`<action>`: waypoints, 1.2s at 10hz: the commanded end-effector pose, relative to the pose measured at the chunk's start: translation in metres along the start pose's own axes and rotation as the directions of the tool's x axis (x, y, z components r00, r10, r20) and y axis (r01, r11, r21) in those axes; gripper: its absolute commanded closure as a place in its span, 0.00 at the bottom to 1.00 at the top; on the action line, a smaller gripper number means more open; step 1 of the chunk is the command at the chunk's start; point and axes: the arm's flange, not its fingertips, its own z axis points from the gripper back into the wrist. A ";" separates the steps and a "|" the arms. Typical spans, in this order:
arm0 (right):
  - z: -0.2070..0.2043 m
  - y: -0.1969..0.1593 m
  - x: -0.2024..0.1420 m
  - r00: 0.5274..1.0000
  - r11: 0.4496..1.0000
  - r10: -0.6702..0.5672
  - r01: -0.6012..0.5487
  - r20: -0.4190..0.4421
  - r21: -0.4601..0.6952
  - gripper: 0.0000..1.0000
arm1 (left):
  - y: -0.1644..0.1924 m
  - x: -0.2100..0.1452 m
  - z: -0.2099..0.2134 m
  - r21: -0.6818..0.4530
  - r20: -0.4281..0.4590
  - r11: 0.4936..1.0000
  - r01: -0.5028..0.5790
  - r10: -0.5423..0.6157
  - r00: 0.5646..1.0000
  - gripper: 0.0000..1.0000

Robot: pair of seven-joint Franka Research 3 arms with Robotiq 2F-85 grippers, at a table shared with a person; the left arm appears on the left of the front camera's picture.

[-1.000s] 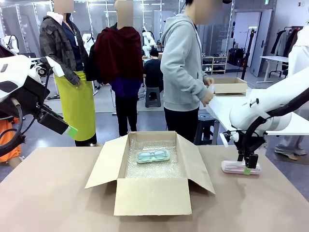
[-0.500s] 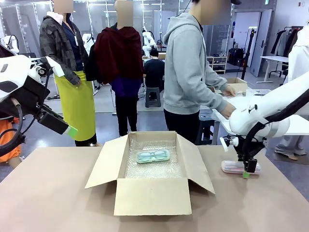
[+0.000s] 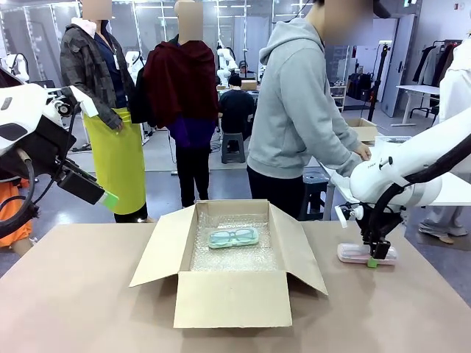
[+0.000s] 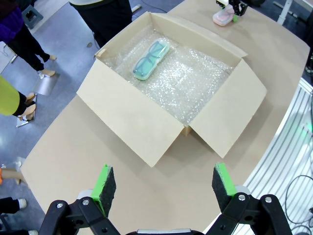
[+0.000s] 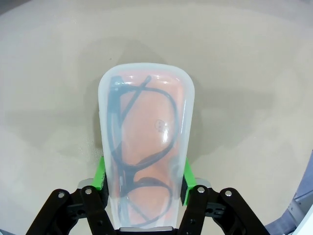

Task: Pack the glasses set securely to prepare it for shipping.
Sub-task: Put the Glasses case from the right side of the table into the Package Box.

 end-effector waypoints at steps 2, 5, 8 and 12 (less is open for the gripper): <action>0.016 0.003 -0.001 0.999 0.999 0.040 -0.041 0.003 0.030 0.56 | 0.000 0.000 0.001 0.003 0.007 1.000 0.001 -0.001 1.000 0.00; 0.072 0.028 0.012 0.999 0.999 0.027 -0.027 -0.019 0.027 0.56 | 0.000 0.000 0.001 0.003 0.007 1.000 0.001 -0.001 1.000 0.00; 0.097 0.065 0.025 0.999 0.999 0.044 -0.044 -0.002 0.008 0.56 | 0.000 0.000 0.001 0.003 0.007 1.000 0.001 -0.001 1.000 0.00; 0.109 0.060 0.026 0.998 0.998 0.056 -0.056 -0.005 0.008 0.56 | 0.000 0.000 0.001 0.003 0.007 1.000 0.001 -0.001 1.000 0.00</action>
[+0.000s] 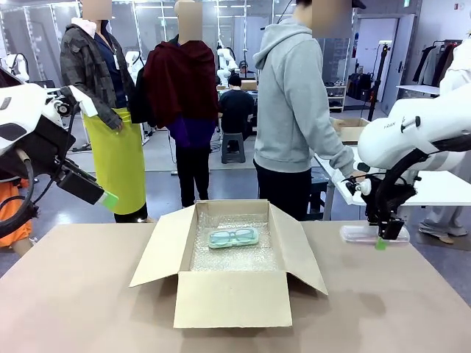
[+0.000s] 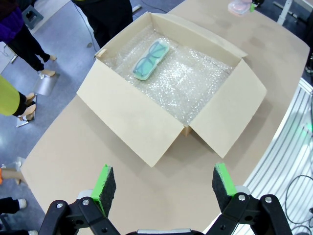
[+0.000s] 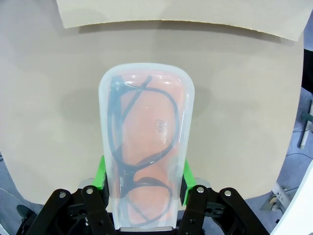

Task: Pack the glasses set securely to prepare it for shipping.
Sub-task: Put the Glasses case from the right side of the table into the Package Box.

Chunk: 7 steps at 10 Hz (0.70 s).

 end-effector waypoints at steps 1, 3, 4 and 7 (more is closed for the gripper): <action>0.002 -0.008 0.000 1.000 1.000 0.003 -0.003 -0.008 -0.007 0.56 | 0.000 0.000 0.000 0.003 0.006 1.000 0.001 -0.001 1.000 0.00; 0.002 -0.008 0.000 1.000 1.000 0.003 -0.003 -0.008 -0.007 0.56 | 0.000 0.000 0.000 0.003 0.006 1.000 0.001 -0.001 1.000 0.00; 0.002 -0.006 -0.002 1.000 1.000 -0.004 0.004 0.001 -0.006 0.37 | 0.000 0.000 0.000 0.003 0.006 1.000 0.001 -0.001 1.000 0.00; 0.044 0.011 0.054 1.000 0.997 0.019 -0.019 0.005 -0.079 0.37 | 0.000 0.000 0.000 0.003 0.006 1.000 0.001 -0.001 1.000 0.00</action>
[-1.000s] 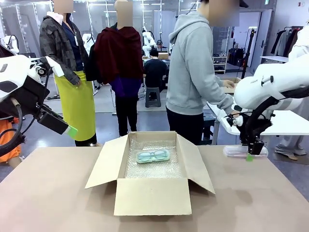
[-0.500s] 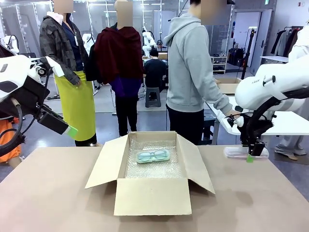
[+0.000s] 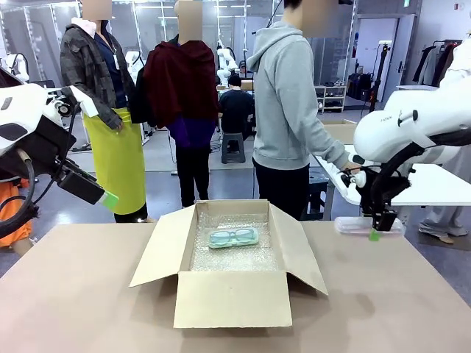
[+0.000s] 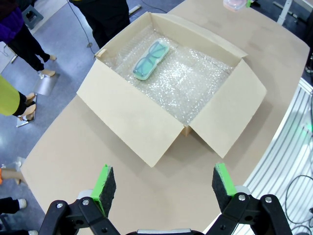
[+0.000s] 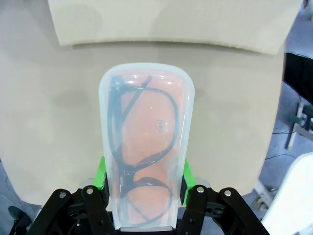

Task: Pack the glasses set securely to prepare it for shipping.
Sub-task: Put the Glasses case from the right side of the table into the Package Box.

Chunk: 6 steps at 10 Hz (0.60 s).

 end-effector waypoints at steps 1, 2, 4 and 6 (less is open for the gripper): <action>0.028 0.012 0.051 1.000 1.000 -0.002 0.002 -0.015 -0.021 0.37 | 0.000 0.000 0.001 0.003 0.007 1.000 0.001 -0.001 1.000 0.00; 0.038 0.018 0.081 0.999 0.999 0.033 -0.033 -0.016 -0.019 0.37 | 0.000 0.000 0.001 0.003 0.007 1.000 0.001 -0.001 1.000 0.00; 0.045 0.026 0.153 0.997 0.997 0.072 -0.073 -0.031 -0.027 0.37 | 0.000 0.000 0.001 0.003 0.007 1.000 0.001 -0.001 1.000 0.00; 0.037 0.022 0.229 0.995 0.994 0.101 -0.101 -0.009 -0.028 0.37 | 0.000 0.000 0.001 0.003 0.007 1.000 0.001 -0.001 1.000 0.00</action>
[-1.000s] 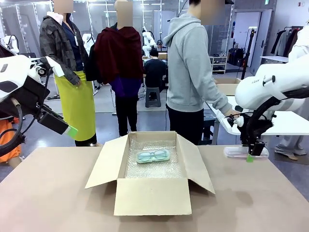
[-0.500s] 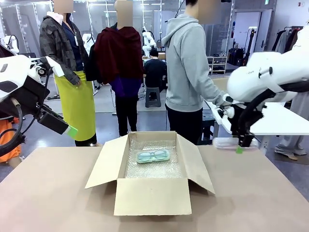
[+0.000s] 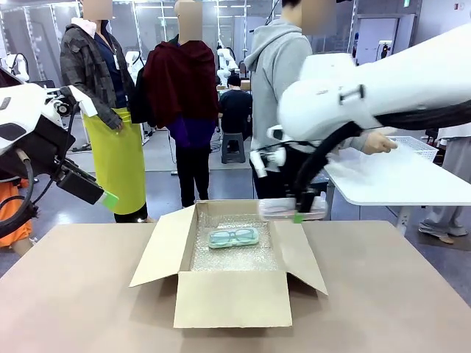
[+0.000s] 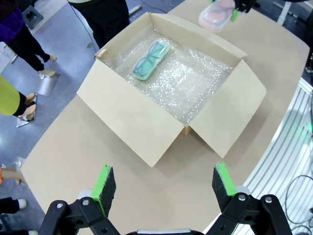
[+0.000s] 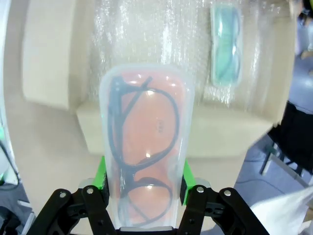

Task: Pack the glasses set securely to prepare it for shipping.
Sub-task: Put the Glasses case from the right side of the table into the Package Box.

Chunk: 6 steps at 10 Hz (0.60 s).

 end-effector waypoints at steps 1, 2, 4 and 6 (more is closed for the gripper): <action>-0.019 -0.027 0.049 0.999 1.000 -0.011 0.011 -0.030 0.003 0.37 | 0.000 0.000 0.000 0.002 0.006 1.000 0.001 -0.001 1.000 0.00; -0.031 -0.033 0.071 1.000 1.000 -0.009 0.009 -0.026 -0.003 0.37 | 0.000 0.000 0.000 0.002 0.006 1.000 0.001 -0.001 1.000 0.00; -0.066 -0.046 0.096 1.000 0.999 -0.016 0.017 -0.017 0.031 0.37 | 0.000 0.000 0.000 0.002 0.006 1.000 0.001 -0.001 1.000 0.00; -0.094 -0.054 0.101 0.999 0.999 -0.026 0.027 -0.032 0.024 0.37 | 0.000 0.000 0.000 0.002 0.006 1.000 0.001 -0.001 1.000 0.00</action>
